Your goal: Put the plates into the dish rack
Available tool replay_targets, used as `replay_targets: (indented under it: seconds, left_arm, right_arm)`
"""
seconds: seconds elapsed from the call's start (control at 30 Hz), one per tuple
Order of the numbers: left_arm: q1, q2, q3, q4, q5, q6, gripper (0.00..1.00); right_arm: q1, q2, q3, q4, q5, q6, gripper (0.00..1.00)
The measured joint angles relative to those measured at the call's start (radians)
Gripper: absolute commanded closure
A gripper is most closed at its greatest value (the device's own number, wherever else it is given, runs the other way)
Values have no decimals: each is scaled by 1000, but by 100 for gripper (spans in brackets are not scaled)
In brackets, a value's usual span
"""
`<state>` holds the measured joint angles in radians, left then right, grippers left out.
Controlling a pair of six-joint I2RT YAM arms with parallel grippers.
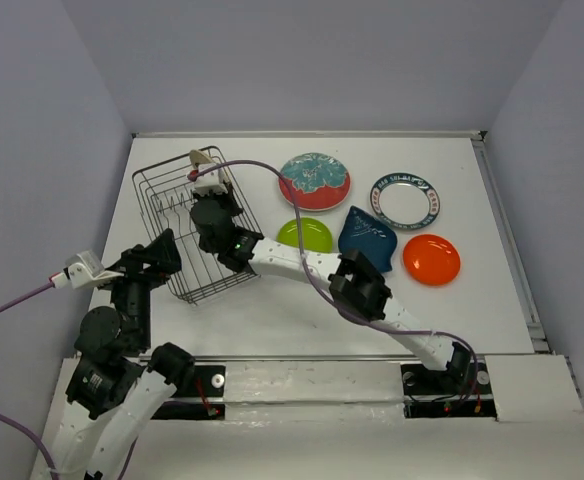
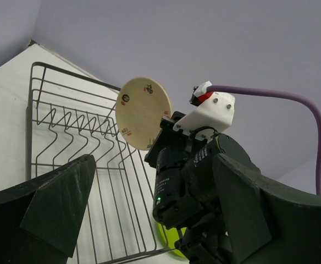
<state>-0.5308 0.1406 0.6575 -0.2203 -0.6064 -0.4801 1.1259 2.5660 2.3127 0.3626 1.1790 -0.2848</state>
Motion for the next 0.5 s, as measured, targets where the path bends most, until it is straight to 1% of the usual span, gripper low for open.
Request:
replay_targets:
  seconds: [0.1,0.17,0.33,0.43,0.5]
  left_arm:
    - [0,0,0,0,0,0,1]
    - [0,0,0,0,0,0,1]
    - [0,0,0,0,0,0,1]
    - [0,0,0,0,0,0,1]
    - [0,1,0,0,0,0,1]
  right_arm:
    - [0,-49,-45,-124,-78,189,93]
    - [2,-68,-48,-174,-100,269,93]
    - [2,-67,1,-227,-99,330,93]
    - [2,-50,57,-223,-79,313,93]
    - [1,-34,89,-168,-52,269,93]
